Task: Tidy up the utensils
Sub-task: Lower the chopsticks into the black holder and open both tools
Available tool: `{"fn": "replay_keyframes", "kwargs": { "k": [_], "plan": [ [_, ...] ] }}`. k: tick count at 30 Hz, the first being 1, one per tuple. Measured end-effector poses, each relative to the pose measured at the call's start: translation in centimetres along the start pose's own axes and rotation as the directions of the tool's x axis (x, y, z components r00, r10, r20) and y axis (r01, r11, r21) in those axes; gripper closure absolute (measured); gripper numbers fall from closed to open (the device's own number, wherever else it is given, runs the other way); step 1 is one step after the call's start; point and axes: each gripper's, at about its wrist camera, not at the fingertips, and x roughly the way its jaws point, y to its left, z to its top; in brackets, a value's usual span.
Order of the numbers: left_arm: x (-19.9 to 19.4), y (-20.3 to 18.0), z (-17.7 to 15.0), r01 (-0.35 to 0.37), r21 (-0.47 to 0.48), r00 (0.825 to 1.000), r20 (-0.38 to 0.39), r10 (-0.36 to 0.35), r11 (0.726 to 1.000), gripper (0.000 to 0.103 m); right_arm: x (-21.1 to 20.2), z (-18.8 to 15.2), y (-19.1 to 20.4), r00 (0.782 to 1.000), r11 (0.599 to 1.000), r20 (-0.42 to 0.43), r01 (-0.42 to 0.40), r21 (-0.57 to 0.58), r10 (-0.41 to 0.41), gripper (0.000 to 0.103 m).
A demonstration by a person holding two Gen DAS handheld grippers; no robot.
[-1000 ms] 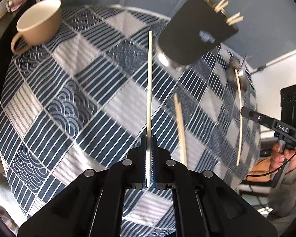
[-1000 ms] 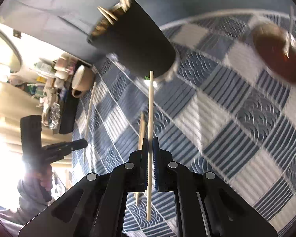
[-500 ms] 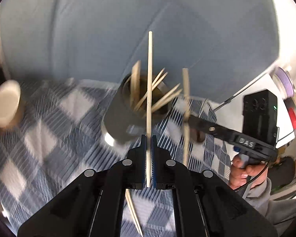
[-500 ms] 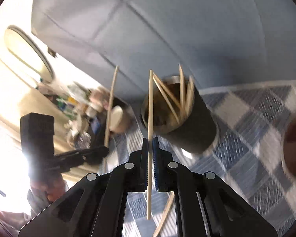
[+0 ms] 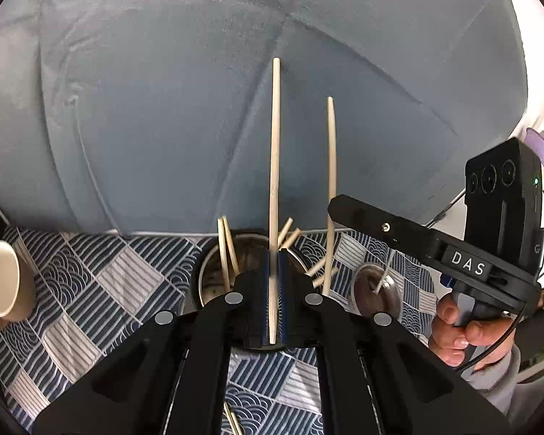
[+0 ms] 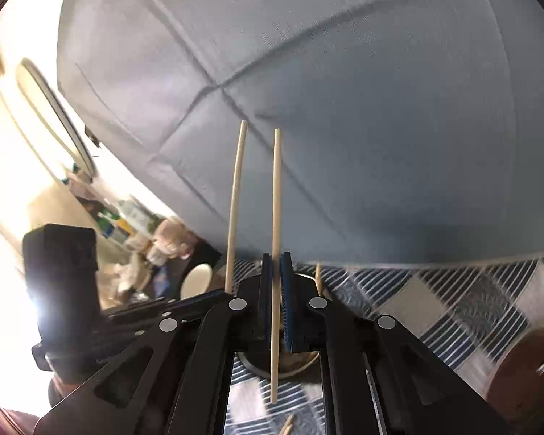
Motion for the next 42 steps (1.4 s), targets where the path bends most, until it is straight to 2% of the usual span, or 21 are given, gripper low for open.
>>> {"fn": "replay_keyframes", "kwargs": {
  "k": [2, 6, 9, 12, 15, 16, 19, 22, 25, 28, 32, 34, 37, 40, 42],
  "plan": [
    [0.3, 0.4, 0.6, 0.020, -0.034, 1.000, -0.003, -0.020, 0.999, 0.098, 0.5, 0.5, -0.3, 0.999, 0.999, 0.014, -0.044, 0.017, 0.044, 0.098],
    [1.7, 0.6, 1.0, 0.001, -0.017, 1.000, 0.000, -0.001, 1.000, 0.098, 1.5, 0.7, -0.9, 0.998, 0.999, 0.036, -0.044, 0.021, 0.043, 0.098],
    [2.8, 1.2, 0.9, 0.021, -0.041, 1.000, -0.006, -0.021, 0.999, 0.098, 2.2, 0.5, -1.6, 0.998, 0.998, 0.034, -0.051, 0.039, 0.050, 0.098],
    [3.5, 1.0, 0.6, -0.009, -0.001, 1.000, -0.005, 0.009, 1.000, 0.098, 2.6, 0.1, -1.8, 0.999, 1.000, 0.047, -0.017, 0.008, 0.017, 0.098],
    [4.0, 1.4, 0.2, 0.028, -0.015, 0.999, -0.019, -0.028, 0.999, 0.098, 3.1, -0.6, -2.3, 0.999, 0.999, 0.034, -0.032, 0.021, 0.031, 0.098],
    [4.0, 1.5, 0.0, 0.023, -0.011, 0.999, -0.022, -0.023, 1.000, 0.098, 3.2, -0.8, -2.3, 0.999, 0.999, 0.035, -0.028, 0.020, 0.028, 0.095],
    [3.7, 1.2, -0.4, -0.019, 0.034, 1.000, -0.023, 0.020, 0.999, 0.098, 3.0, -1.3, -2.0, 0.999, 1.000, 0.041, 0.018, -0.023, -0.017, 0.094],
    [3.0, 1.4, -0.5, -0.006, 0.008, 0.999, -0.032, 0.007, 1.000, 0.097, 2.4, -1.3, -2.2, 0.999, 1.000, 0.050, 0.022, -0.006, -0.022, 0.094],
    [1.6, 1.5, -0.7, -0.045, 0.031, 0.999, -0.023, 0.046, 0.999, 0.090, 1.7, -1.4, -2.2, 0.998, 0.999, 0.064, 0.026, 0.025, -0.028, 0.092],
    [0.0, 1.7, -1.0, -0.063, 0.048, 0.998, -0.021, 0.064, 0.997, 0.083, 0.7, -1.6, -1.7, 0.994, 0.997, 0.081, 0.074, 0.020, -0.075, 0.082],
    [-1.4, 2.2, -1.6, -0.055, 0.031, 0.998, -0.028, 0.056, 0.998, 0.081, -0.9, -2.3, -1.7, 0.993, 0.994, 0.077, 0.085, 0.068, -0.090, 0.082],
    [-1.8, 1.9, -1.9, -0.076, 0.047, 0.996, -0.036, 0.078, 0.996, 0.077, -2.2, -2.7, -1.6, 0.989, 0.991, 0.079, 0.119, 0.067, -0.124, 0.082],
    [-2.4, 1.2, -2.6, -0.101, 0.076, 0.994, -0.039, 0.104, 0.992, 0.068, -3.9, -3.9, -1.3, 0.978, 0.980, 0.071, 0.191, 0.048, -0.194, 0.074],
    [-3.0, 0.9, -3.8, -0.091, 0.086, 0.994, -0.060, 0.096, 0.992, 0.059, -4.6, -5.3, -1.4, 0.977, 0.977, 0.049, 0.203, 0.066, -0.206, 0.070],
    [-3.4, 0.9, -4.6, -0.125, 0.112, 0.990, -0.057, 0.132, 0.986, 0.051, -4.6, -6.6, -1.3, 0.972, 0.970, 0.034, 0.231, 0.078, -0.234, 0.065]
  ]
}}
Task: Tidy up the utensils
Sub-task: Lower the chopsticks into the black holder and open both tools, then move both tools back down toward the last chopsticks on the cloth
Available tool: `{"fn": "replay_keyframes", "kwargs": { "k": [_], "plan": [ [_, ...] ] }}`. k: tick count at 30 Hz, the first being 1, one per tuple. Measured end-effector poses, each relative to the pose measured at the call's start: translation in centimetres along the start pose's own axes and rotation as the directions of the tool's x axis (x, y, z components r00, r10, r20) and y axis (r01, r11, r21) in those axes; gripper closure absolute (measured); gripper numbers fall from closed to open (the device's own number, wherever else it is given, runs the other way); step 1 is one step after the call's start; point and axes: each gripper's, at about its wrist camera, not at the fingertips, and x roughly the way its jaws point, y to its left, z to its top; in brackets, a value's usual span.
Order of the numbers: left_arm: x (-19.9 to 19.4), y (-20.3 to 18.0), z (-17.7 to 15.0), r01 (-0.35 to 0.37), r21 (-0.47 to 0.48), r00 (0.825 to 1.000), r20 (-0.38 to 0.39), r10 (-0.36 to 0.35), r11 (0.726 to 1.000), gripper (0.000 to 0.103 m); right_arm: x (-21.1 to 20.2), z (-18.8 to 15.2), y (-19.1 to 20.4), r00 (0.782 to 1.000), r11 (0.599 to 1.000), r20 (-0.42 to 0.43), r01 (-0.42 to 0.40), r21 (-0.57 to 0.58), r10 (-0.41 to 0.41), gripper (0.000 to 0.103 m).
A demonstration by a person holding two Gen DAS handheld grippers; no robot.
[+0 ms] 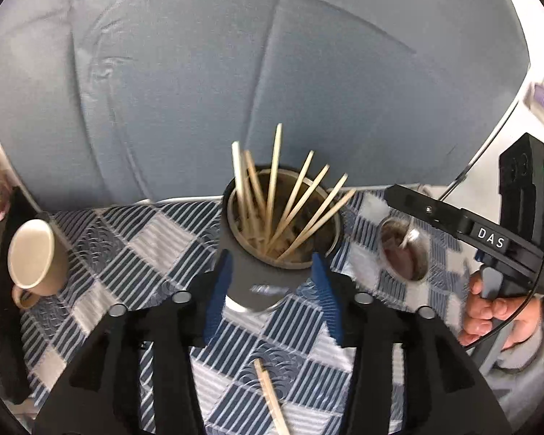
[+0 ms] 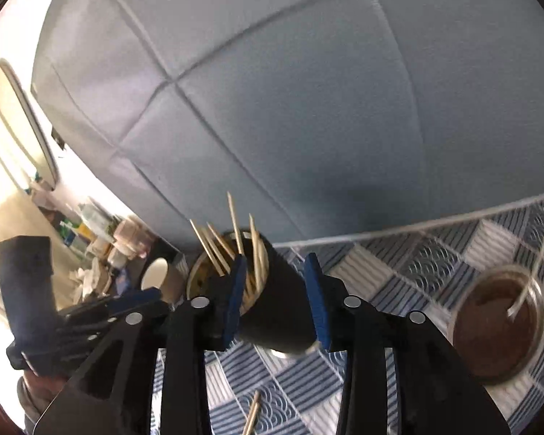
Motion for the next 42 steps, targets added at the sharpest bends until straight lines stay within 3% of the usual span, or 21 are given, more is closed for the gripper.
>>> {"fn": "replay_keyframes", "kwargs": {
  "k": [6, 10, 13, 18, 20, 24, 27, 31, 35, 42],
  "plan": [
    [-0.7, 0.9, -3.5, -0.026, 0.013, 0.999, -0.028, 0.027, 1.000, 0.040, 0.8, -4.9, 0.1, 0.996, 0.998, -0.084, 0.047, 0.034, -0.044, 0.054],
    [0.6, 2.0, -6.0, 0.014, -0.030, 0.995, -0.100, -0.017, 0.999, 0.038, 1.4, -7.5, 0.4, 0.988, 0.997, -0.148, 0.057, 0.057, -0.048, 0.046],
    [1.3, 2.2, -8.5, -0.029, -0.026, 0.991, -0.128, 0.025, 0.999, 0.028, 1.4, -9.3, 0.4, 0.983, 0.996, -0.171, 0.080, 0.043, -0.071, 0.037],
    [2.8, 2.6, -12.9, -0.038, -0.051, 0.971, -0.238, 0.025, 0.998, 0.027, 2.4, -11.7, -0.5, 0.961, 0.991, -0.253, 0.126, 0.052, -0.109, 0.028],
    [2.8, 2.8, -14.4, -0.063, -0.057, 0.966, -0.255, 0.047, 0.996, 0.020, 3.0, -12.8, -0.7, 0.943, 0.985, -0.295, 0.170, 0.036, -0.152, 0.023],
    [3.2, 3.7, -16.9, -0.033, -0.181, 0.955, -0.295, -0.022, 0.983, 0.018, 4.3, -14.4, -1.0, 0.908, 0.984, -0.389, 0.179, 0.026, -0.155, 0.021],
    [3.4, 3.0, -18.6, -0.062, -0.157, 0.954, -0.299, 0.013, 0.986, 0.018, 4.7, -15.4, -1.0, 0.895, 0.980, -0.409, 0.199, 0.006, -0.179, 0.019],
    [4.2, 1.9, -20.0, -0.057, -0.148, 0.944, -0.331, 0.005, 0.987, 0.018, 5.1, -16.2, -1.1, 0.882, 0.980, -0.434, 0.199, -0.012, -0.184, 0.019],
    [5.0, 0.5, -20.7, -0.106, -0.074, 0.940, -0.333, 0.076, 0.992, 0.018, 5.3, -17.1, -0.8, 0.856, 0.967, -0.452, 0.237, -0.090, -0.252, 0.018],
    [6.5, -0.5, -20.8, -0.172, 0.022, 0.924, -0.342, 0.170, 0.985, 0.013, 5.3, -18.3, -0.9, 0.836, 0.964, -0.480, 0.223, -0.143, -0.265, 0.018]
  ]
}}
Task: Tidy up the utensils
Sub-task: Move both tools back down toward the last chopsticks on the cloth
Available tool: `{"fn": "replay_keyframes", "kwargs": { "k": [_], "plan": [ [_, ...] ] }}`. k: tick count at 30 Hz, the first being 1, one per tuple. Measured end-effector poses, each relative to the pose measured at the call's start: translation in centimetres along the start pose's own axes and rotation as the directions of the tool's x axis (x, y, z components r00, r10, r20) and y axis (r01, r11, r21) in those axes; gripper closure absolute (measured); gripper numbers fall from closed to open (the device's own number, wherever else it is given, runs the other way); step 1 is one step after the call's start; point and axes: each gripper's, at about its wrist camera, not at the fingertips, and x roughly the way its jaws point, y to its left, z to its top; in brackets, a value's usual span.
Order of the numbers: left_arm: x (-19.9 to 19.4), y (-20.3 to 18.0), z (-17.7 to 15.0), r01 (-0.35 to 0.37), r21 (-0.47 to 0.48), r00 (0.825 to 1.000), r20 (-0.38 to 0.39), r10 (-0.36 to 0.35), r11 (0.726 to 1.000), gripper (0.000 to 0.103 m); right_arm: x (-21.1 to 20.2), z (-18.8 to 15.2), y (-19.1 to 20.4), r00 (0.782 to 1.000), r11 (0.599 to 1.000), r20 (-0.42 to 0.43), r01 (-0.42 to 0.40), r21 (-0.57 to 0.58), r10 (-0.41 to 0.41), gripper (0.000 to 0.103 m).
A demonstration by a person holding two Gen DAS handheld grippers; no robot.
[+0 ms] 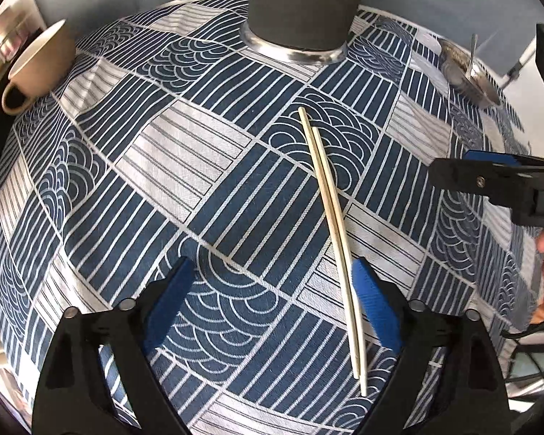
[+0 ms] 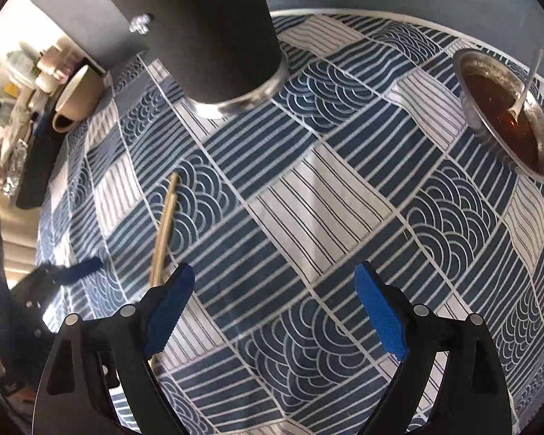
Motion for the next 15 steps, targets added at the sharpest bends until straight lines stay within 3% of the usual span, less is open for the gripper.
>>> {"fn": "replay_keyframes", "kwargs": {
  "k": [2, 9, 12, 15],
  "plan": [
    [0.6, -0.5, 0.3, -0.050, 0.035, 0.999, -0.001, 0.050, 0.998, 0.005, 0.2, -0.1, -0.3, 1.000, 1.000, -0.006, -0.021, 0.009, 0.021, 0.018],
    [1.2, -0.5, 0.0, -0.070, 0.049, 0.997, 0.026, 0.069, 0.996, 0.005, 1.0, -0.1, 0.0, 1.000, 1.000, -0.022, 0.004, -0.019, -0.004, 0.018],
    [1.1, 0.1, -0.3, -0.071, 0.067, 0.997, 0.017, 0.070, 0.995, 0.006, 1.2, 0.2, 0.3, 1.000, 1.000, -0.010, 0.021, -0.023, -0.021, 0.018],
    [1.1, 0.9, -0.5, -0.071, 0.027, 0.997, -0.015, 0.071, 0.997, 0.007, 1.7, 0.4, 0.8, 0.999, 1.000, -0.031, 0.017, -0.018, -0.017, 0.018]
  ]
}}
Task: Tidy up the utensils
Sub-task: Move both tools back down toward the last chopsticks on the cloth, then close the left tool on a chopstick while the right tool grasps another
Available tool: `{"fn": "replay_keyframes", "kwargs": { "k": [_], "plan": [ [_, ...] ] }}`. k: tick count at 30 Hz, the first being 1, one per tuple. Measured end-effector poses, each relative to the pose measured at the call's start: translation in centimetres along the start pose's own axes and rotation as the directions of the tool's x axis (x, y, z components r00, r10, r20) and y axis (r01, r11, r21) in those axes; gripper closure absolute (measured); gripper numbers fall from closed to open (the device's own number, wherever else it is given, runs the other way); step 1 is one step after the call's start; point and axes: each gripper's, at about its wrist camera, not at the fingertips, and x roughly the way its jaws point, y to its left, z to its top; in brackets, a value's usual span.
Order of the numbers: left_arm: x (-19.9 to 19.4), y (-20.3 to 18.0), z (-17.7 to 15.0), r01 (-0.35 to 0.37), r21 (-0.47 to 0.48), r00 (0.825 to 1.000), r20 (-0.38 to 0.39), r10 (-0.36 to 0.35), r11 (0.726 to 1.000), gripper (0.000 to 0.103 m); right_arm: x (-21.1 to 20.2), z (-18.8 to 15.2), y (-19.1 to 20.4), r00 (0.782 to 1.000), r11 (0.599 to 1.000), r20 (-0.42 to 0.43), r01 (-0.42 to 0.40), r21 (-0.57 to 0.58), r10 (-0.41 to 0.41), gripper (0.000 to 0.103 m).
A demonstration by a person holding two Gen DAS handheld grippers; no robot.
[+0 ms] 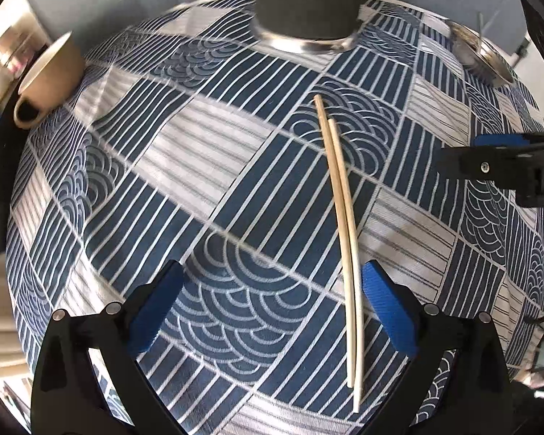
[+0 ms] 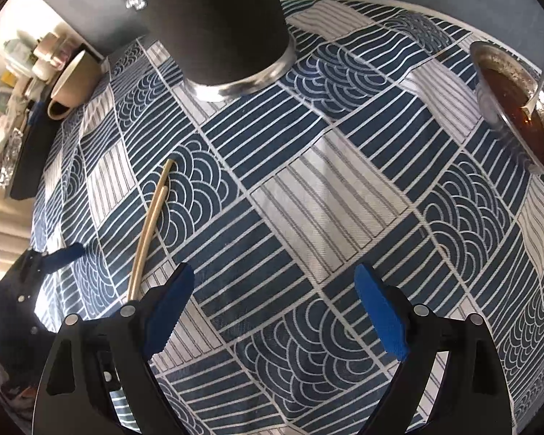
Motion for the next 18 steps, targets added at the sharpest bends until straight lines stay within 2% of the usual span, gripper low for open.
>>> {"fn": "replay_keyframes", "kwargs": {
  "k": [2, 5, 6, 9, 11, 12, 18],
  "plan": [
    [-0.3, 0.2, 0.3, 0.023, -0.009, 1.000, -0.007, -0.023, 1.000, 0.007, 0.2, 0.2, 0.5, 1.000, 1.000, -0.005, -0.024, -0.001, 0.024, 0.018],
    [-0.9, 0.7, 0.7, 0.063, -0.016, 0.998, -0.001, -0.063, 0.998, 0.007, 0.5, 0.1, 1.3, 1.000, 1.000, 0.001, -0.013, -0.003, 0.013, 0.015],
    [-1.0, 1.0, 0.7, 0.058, -0.015, 0.998, -0.006, -0.058, 0.998, 0.007, 0.6, 0.2, 1.7, 1.000, 1.000, 0.001, 0.001, -0.015, -0.001, 0.015],
    [-0.5, 1.3, 1.1, -0.021, -0.003, 0.999, -0.032, 0.021, 1.000, 0.005, 0.9, 0.5, 2.4, 1.000, 1.000, 0.002, 0.011, -0.011, -0.011, 0.014],
    [-0.3, 1.6, 1.3, -0.013, 0.006, 0.999, -0.045, 0.014, 1.000, 0.006, 1.0, 0.6, 2.8, 1.000, 1.000, 0.003, 0.016, -0.009, -0.016, 0.014],
    [-0.1, 1.8, 1.3, -0.033, 0.015, 0.998, -0.046, 0.034, 0.999, 0.006, 1.1, 0.7, 2.9, 1.000, 1.000, 0.004, 0.015, -0.010, -0.015, 0.014],
    [0.2, 2.3, 0.8, -0.014, 0.045, 1.000, -0.009, 0.014, 0.999, 0.004, 1.5, 0.8, 3.6, 0.998, 0.998, 0.001, 0.056, -0.003, -0.056, 0.014]
  ]
}}
